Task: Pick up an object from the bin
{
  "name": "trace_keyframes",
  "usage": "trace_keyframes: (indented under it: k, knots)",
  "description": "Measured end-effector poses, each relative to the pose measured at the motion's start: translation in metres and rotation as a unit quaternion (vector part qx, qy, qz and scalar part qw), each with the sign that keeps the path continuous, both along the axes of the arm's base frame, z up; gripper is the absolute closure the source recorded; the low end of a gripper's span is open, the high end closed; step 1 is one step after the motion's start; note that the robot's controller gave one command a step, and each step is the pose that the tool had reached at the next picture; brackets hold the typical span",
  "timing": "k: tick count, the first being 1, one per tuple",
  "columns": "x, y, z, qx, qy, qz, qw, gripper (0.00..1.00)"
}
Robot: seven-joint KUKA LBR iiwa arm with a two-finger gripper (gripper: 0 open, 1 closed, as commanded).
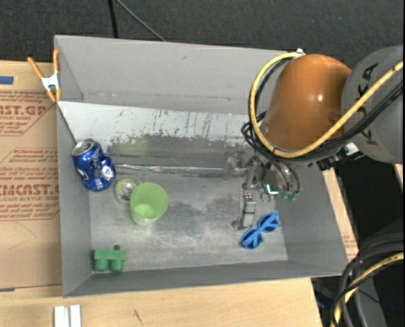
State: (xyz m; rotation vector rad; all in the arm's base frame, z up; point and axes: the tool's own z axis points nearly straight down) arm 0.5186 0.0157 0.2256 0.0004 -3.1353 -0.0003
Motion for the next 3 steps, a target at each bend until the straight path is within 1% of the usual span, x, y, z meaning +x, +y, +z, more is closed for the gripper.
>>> trace_keyframes:
  k: [1, 2, 3]
  knots:
    - [-0.012, -0.063, -0.106, -0.001, 0.0008, 0.005, 1.0000, 0.00]
    - [-0.038, -0.102, -0.121, 0.000, -0.0021, 0.115, 0.9934, 0.00]
    - [-0.038, -0.101, -0.121, 0.001, -0.0028, 0.115, 0.9934, 1.00]
